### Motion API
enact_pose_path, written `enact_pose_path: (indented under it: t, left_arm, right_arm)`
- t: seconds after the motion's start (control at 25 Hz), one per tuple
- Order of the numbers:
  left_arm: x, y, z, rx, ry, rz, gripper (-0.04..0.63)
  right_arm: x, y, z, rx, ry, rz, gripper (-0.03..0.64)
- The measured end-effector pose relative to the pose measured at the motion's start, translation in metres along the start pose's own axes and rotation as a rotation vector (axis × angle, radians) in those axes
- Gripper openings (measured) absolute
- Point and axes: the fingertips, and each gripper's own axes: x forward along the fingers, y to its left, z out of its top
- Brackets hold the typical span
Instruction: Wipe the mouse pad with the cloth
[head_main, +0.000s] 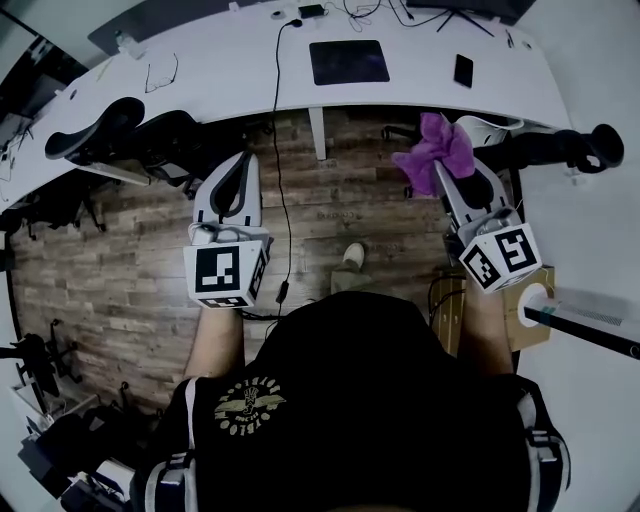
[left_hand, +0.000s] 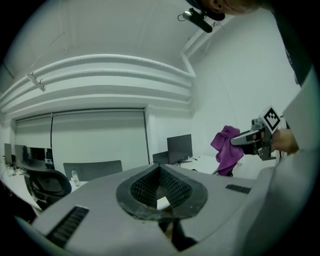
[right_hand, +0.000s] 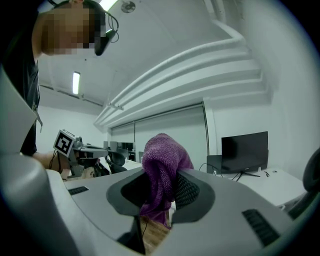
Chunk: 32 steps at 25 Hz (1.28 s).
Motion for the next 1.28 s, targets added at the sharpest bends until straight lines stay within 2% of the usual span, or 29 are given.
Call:
enact_pose_path:
  t: [0.2,0.4,0.52,0.72,0.88,1.28]
  left_arm:
    - [0.042,-0.011,0.007,-0.030,0.031,-0.010,0.002]
    - [0.097,-0.013,0.047,0.090,-0.034,0.013,0.003]
    - [0.114,-0.003,0.059,0.083,-0.057,0.051,0.002]
    - [0.118,0.009,0.058,0.064,-0.071,0.121,0.003]
    - [0.115,0.006,0.056,0.080,-0.049,0.131,0.002]
    - [0.092,0.002,0.030,0.057,-0.002,0.155,0.002]
  right_arm:
    - [0.032,-0.025,0.010,0.021,0.020,0.033,0.109]
    - [0.073,-0.052,0.037,-0.030,0.003,0.071,0.110]
    - [0.095,-0.063,0.053,-0.046,-0.024,0.123,0.110]
    - [0.102,-0.065,0.061,-0.023,-0.095,0.161,0.110]
    - [0.099,-0.068,0.038,0.012,-0.050,0.189,0.110]
    - [0.078,-0.085,0.018,0.030,-0.021,0.170,0.110]
